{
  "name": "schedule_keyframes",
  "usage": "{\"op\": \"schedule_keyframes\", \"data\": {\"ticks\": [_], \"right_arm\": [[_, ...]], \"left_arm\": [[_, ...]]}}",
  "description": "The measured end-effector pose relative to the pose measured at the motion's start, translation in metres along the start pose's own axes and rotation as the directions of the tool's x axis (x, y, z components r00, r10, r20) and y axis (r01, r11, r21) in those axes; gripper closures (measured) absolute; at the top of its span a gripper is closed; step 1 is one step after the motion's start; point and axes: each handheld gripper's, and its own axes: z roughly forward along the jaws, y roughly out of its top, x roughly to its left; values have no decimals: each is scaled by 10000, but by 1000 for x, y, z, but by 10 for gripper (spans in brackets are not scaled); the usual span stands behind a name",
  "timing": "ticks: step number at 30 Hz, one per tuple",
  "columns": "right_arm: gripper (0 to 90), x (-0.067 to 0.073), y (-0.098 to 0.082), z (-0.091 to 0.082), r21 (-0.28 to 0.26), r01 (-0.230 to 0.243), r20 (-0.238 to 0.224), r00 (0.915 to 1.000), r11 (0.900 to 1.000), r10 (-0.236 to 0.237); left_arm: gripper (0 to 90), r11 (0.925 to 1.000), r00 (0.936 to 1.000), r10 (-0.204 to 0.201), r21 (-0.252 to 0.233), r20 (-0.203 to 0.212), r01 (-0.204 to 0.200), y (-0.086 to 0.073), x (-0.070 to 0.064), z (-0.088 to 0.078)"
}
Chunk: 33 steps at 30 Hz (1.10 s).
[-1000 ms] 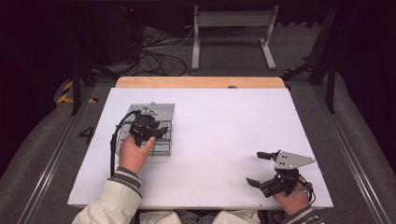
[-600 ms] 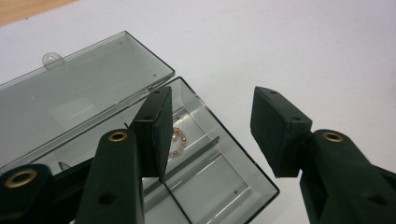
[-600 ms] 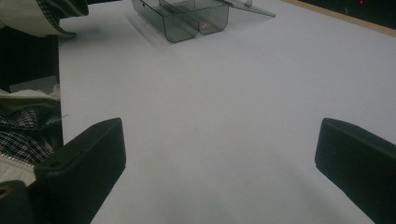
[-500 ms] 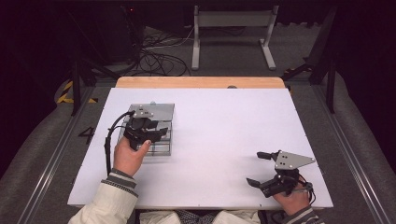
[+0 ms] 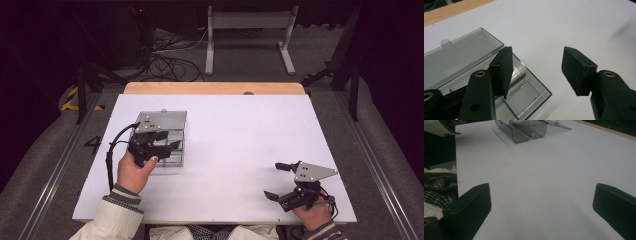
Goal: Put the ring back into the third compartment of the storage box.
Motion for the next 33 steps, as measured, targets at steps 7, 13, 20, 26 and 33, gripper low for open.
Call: {"op": "schedule_keyframes", "data": {"ticks": [7,13,20,26,33], "right_arm": [[26,0,0,0,30,55,6,10000,10000,-55],[26,1,0,0,7,37,-22,10000,10000,-37],[26,1,0,1,37,13,-41,10000,10000,-12],[27,2,0,1,46,35,-56,10000,10000,-35],[26,2,1,1,13,48,-94,9999,10000,-47]], "left_arm": [[337,9964,9989,190,-829,426,-154,-13,-5,-15],[292,9878,9957,486,-1514,788,-362,-26,-9,-24],[239,9776,9946,692,-2041,779,-521,-42,-13,-29],[197,9686,9922,1072,-2319,635,-898,-52,-17,-29],[163,9591,9879,1505,-2477,364,-1370,-63,-24,-27]]}}
